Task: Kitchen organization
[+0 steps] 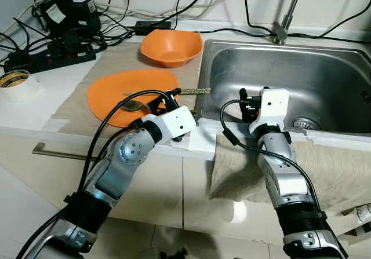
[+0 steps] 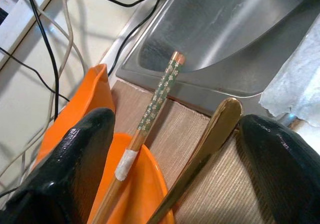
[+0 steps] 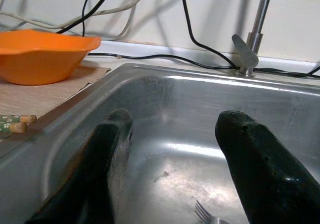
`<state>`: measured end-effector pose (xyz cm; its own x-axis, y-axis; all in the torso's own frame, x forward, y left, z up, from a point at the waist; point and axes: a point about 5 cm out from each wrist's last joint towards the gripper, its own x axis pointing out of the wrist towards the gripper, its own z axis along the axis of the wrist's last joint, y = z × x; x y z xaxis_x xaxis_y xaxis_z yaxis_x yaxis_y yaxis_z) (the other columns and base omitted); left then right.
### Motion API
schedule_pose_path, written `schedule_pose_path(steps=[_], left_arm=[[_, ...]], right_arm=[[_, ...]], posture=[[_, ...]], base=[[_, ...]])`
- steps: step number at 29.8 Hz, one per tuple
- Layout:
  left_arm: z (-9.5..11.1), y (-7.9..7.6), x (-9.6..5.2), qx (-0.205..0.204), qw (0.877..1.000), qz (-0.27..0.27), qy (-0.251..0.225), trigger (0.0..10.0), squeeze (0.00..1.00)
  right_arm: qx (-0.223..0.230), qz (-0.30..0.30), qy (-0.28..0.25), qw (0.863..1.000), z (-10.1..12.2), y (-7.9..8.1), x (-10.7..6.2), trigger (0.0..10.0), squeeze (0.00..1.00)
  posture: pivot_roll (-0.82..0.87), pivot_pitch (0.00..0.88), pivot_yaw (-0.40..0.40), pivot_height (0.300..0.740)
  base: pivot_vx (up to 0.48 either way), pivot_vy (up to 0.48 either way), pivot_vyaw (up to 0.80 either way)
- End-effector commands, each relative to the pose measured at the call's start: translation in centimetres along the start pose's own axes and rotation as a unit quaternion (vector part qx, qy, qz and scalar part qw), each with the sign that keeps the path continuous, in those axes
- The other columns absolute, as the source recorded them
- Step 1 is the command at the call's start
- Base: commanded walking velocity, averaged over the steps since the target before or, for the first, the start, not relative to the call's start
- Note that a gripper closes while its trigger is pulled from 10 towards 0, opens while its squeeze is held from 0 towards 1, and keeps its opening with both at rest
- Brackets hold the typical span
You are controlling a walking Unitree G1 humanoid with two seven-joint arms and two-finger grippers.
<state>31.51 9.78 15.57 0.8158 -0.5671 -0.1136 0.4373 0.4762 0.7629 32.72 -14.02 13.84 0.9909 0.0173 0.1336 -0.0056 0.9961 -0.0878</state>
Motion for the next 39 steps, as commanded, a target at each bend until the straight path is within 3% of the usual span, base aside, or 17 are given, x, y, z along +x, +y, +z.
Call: schedule_pose_path(steps=[1,8,9,10,11,39], left_arm=[[-0.7,-0.1,0.1,0.001,1.000,-0.002,0.019,10.0,0.00],[-1.3,0.1,0.2,-0.003,1.000,0.004,0.025,10.0,0.00],[-1.3,0.1,0.3,-0.005,1.000,0.005,0.026,5.9,0.00],[-1.4,0.1,0.3,-0.006,1.000,0.006,0.026,3.3,0.00],[-1.4,0.1,0.3,-0.006,1.000,0.005,0.027,0.0,0.00],[-2.6,-0.5,0.5,-0.016,0.999,-0.013,0.036,0.0,0.00]], right_arm=[[0.000,-0.004,-0.008,1.000,0.3,-0.2,-0.2,10.0,0.00],[-0.001,-0.002,-0.008,1.000,0.4,-0.1,-0.2,10.0,0.00],[-0.001,-0.002,-0.008,1.000,0.4,-0.1,-0.2,10.0,0.00],[-0.001,-0.002,-0.008,1.000,0.4,-0.1,-0.2,10.0,0.00],[-0.001,-0.002,-0.008,1.000,0.4,-0.1,-0.2,10.0,0.00],[-0.004,0.003,-0.003,1.000,0.2,-0.1,-0.3,10.0,0.00]], posture=[[-0.02,0.000,0.043,0.732],[-0.03,0.000,0.041,0.732],[-0.03,0.000,0.040,0.732],[-0.03,0.000,0.040,0.732],[-0.03,0.000,0.040,0.732],[-0.03,0.000,0.033,0.732]], base=[[0.000,0.000,0.00],[0.000,0.000,0.00],[0.000,0.000,0.00],[0.000,0.000,0.00],[0.000,0.000,0.00],[0.000,0.000,0.00]])
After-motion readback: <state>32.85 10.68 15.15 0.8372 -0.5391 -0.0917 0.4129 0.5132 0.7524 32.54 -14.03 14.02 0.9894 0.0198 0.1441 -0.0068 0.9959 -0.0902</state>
